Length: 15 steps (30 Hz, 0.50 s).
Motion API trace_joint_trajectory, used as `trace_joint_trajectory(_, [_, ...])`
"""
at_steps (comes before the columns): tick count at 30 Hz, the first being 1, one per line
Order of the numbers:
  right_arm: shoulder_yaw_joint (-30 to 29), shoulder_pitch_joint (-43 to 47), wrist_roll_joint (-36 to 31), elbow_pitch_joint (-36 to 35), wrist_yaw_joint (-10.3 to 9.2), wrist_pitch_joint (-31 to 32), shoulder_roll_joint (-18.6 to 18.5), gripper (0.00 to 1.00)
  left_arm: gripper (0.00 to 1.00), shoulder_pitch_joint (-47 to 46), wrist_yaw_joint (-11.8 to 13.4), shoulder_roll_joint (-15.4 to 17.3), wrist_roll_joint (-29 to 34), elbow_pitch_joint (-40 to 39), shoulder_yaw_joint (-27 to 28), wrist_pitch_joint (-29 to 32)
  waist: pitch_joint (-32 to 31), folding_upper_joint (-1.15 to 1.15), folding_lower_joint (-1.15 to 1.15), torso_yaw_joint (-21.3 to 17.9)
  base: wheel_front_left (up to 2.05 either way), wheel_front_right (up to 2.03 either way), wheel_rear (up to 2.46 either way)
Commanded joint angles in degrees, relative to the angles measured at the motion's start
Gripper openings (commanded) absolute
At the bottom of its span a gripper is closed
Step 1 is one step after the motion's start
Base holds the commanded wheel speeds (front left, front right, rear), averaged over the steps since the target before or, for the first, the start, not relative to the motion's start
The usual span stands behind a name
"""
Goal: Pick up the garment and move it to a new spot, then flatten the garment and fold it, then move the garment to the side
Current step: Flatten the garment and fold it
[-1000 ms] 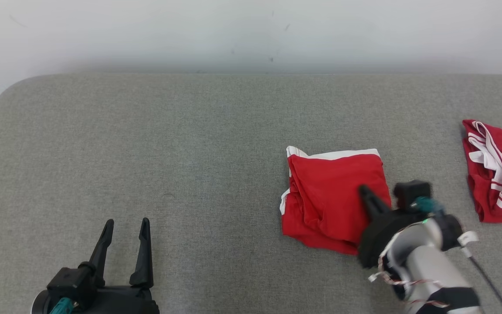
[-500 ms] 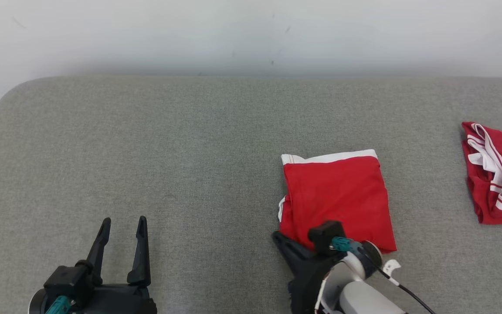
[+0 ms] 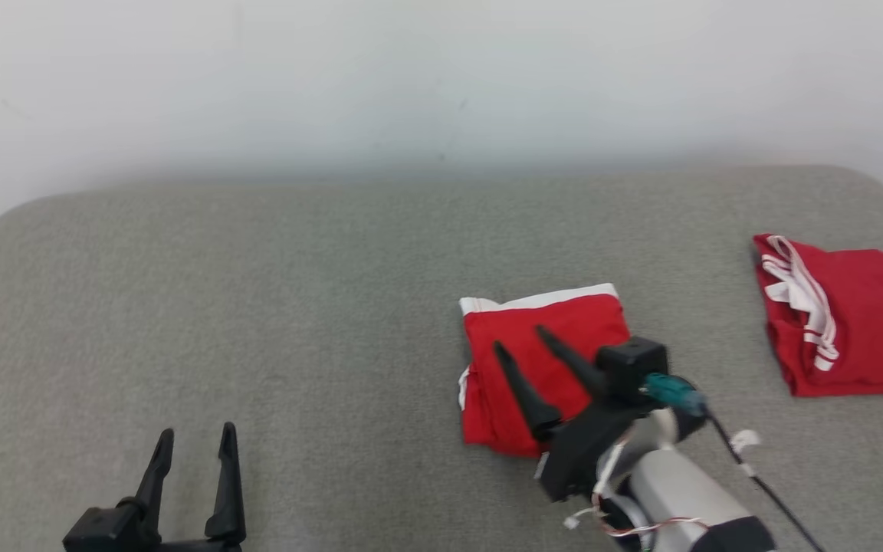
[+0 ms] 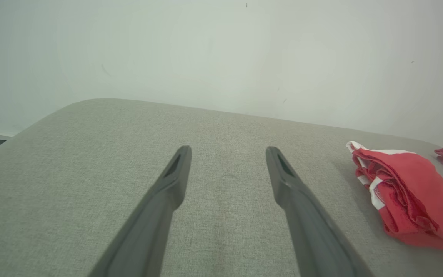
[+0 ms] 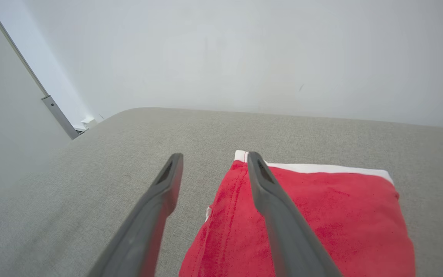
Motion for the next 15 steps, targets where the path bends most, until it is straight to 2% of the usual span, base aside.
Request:
trace_joint_trajectory(1, [-1.74, 1.44, -1.50, -0.68, -0.13, -0.40, -1.48, 1.00, 1.00, 0.81, 0.35, 0.01, 0.32, 0.06, 0.47, 0.01, -2.53, 0.00, 0.00, -2.75, 0.00, 0.00, 0.00])
trace_joint_trajectory(8, [-12.12, 5.87, -6.34, -4.68, -0.13, -1.10, -6.45, 1.00, 1.00, 2.14, 0.90, 0.02, -0.35, -0.28, 2.07, 0.01, -4.38, 0.00, 0.00, -5.45, 0.00, 0.00, 0.00])
trace_joint_trajectory(15, [-18.86, 10.66, -6.42, -6.48, -0.13, -1.95, -8.21, 1.00, 1.00, 3.49, 1.32, 0.03, -0.34, -0.66, 2.95, 0.01, -5.48, 0.00, 0.00, -6.40, 0.00, 0.00, 0.00])
